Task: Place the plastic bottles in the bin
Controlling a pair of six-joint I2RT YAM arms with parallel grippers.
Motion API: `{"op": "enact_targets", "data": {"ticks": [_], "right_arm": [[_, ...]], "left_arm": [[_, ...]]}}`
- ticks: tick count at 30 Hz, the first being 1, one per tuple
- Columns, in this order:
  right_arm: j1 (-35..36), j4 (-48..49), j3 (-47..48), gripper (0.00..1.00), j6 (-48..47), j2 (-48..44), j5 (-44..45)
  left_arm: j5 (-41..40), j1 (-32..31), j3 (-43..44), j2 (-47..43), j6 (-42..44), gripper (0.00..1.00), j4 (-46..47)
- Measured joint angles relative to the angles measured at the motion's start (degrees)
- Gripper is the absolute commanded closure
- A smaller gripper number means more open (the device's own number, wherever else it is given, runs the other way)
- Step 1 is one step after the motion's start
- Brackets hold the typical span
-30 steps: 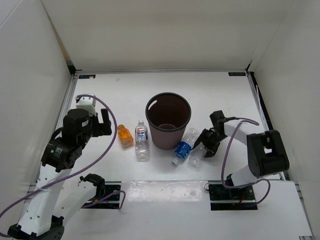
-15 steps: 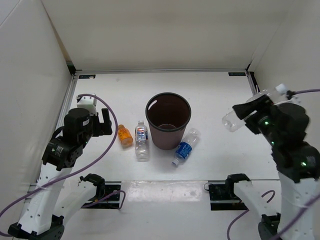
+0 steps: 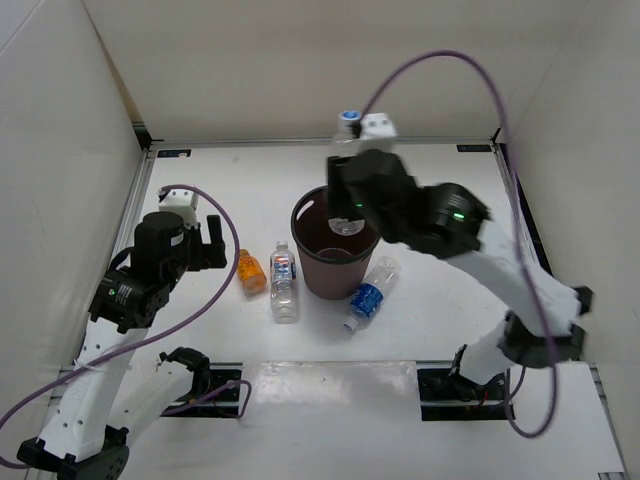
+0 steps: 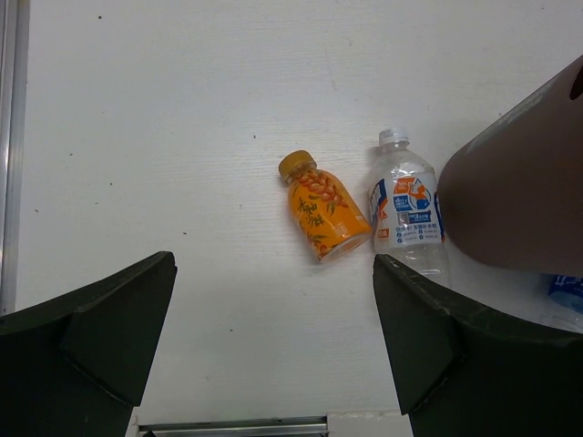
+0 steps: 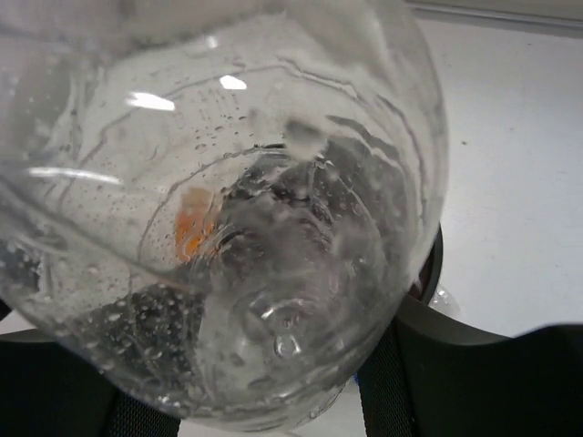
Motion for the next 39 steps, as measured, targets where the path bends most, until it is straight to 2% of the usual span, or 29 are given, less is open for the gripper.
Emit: {"op": "enact_targets", "data": {"ticks": [2,5,6,8,9,11,12,13,18,23,30,33,37,39], "right_arm": [[0.2,-1.6,4.2,0.79,-1.1,7.9,1.6],[-1.8,-5.0,4.8,0.75,-2.2,13.4,0.2],[-2.9,-5.7,4.6,0.65,-2.3,14.0,-0.8],[-5.1,-6.3,3.9,0.55,-2.3,13.8,-2.4],[-6.2,-6.3,3.1,0.43,-2.3,13.1,-2.9],[-7.7,-6.1,1.5,0.31,-2.3,10.8,-3.8],[-8.0,-5.9,0.9,0.16,-2.4,9.7,-4.4],[-8.0,-5.8,0.5,0.10,-2.8,8.4,-5.2],[-8.3,-4.9,0.5,0.10,-2.8,4.3,-7.9],[-11.8,-5.2,0.7,0.10,-2.2,3.7,-10.7],[-17.6,-4.8,-6.0,0.10,0.1,-2.8,-13.7],[-23.8,-4.1,-11.7,0.10,3.9,-7.4,-15.9],[-38.8,0.5,-27.8,0.10,8.9,-15.7,-26.0],[-43.7,2.0,-36.5,0.10,12.0,-18.2,-31.8]], "left_arm": [[0.0,0.0,0.0,0.2,0.0,0.00,0.0],[0.0,0.0,0.0,0.3,0.0,0.00,0.0],[0.0,0.0,0.0,0.3,0.0,0.00,0.0],[0.0,0.0,0.0,0.3,0.0,0.00,0.0],[0.0,0.0,0.0,0.3,0.0,0.00,0.0],[0.0,0.0,0.0,0.3,0.1,0.00,0.0],[0.0,0.0,0.0,0.3,0.1,0.00,0.0],[0.0,0.0,0.0,0.3,0.1,0.00,0.0],[0.0,0.0,0.0,0.3,0.1,0.00,0.2],[0.0,0.0,0.0,0.2,0.1,0.00,0.2],[0.0,0.0,0.0,0.2,0.1,0.00,0.2],[0.0,0.0,0.0,0.2,0.1,0.00,0.2],[0.0,0.0,0.0,0.2,0.1,0.00,0.2],[0.0,0.0,0.0,0.2,0.1,0.00,0.2]]}}
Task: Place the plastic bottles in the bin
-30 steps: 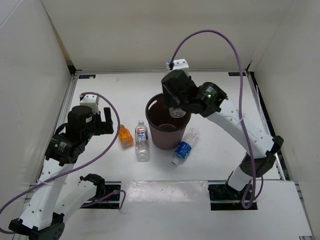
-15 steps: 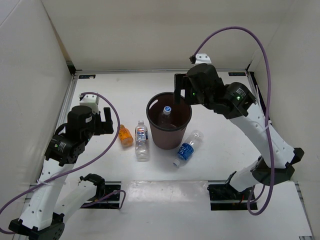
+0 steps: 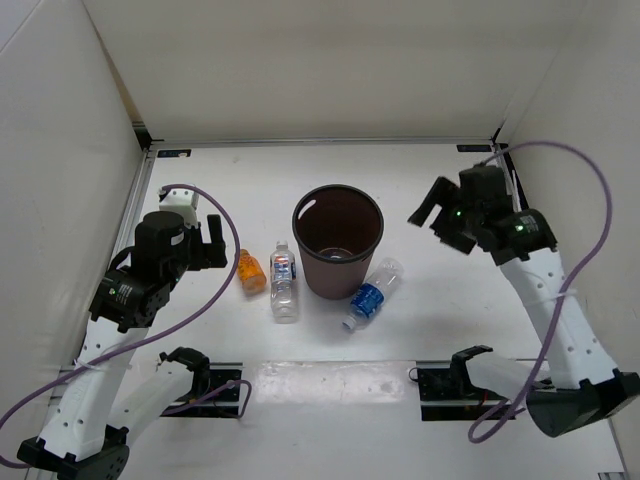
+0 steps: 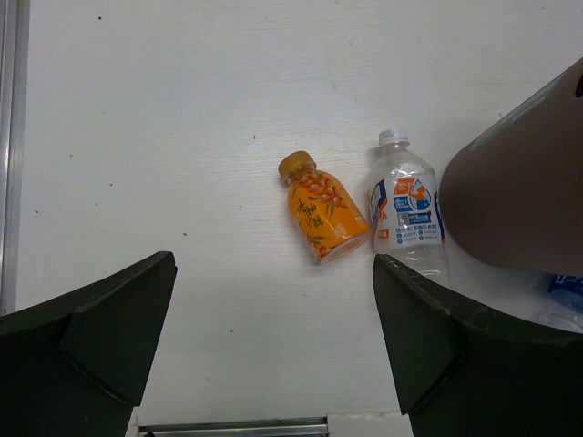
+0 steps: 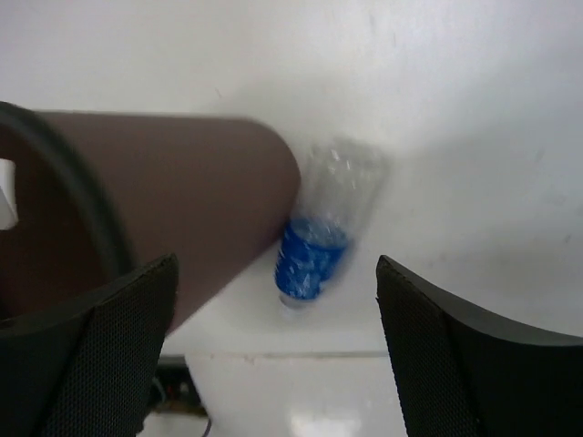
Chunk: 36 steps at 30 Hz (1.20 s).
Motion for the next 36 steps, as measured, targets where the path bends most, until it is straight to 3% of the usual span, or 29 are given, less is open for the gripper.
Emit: {"op": "enact_targets", "data": {"ticks": [6,13,24,32,36], "right_arm": [[-1.3,5.8,-20.3,0.10,8.4,1.2,-11.3],[-0.1,13.4,-30.4,0.10,16.2,2.8,-16.7],[-0.2,22.7,-33.2,0.10,20.2,16.0,-21.4],[1.4,24.0,-33.0,0.11,21.2,20.9,-21.2],[2.3,23.3,-32.7,0.24,21.9,23.4,-19.8]], "left_arm": [[0.0,0.0,0.0,0.0,0.0,0.00,0.0],[0.0,0.0,0.0,0.0,0.0,0.00,0.0],[0.3,0.0,0.0,0.0,0.0,0.00,0.0],[0.7,0.0,0.0,0.0,0.0,0.00,0.0],[0.7,0.0,0.0,0.0,0.0,0.00,0.0]]}}
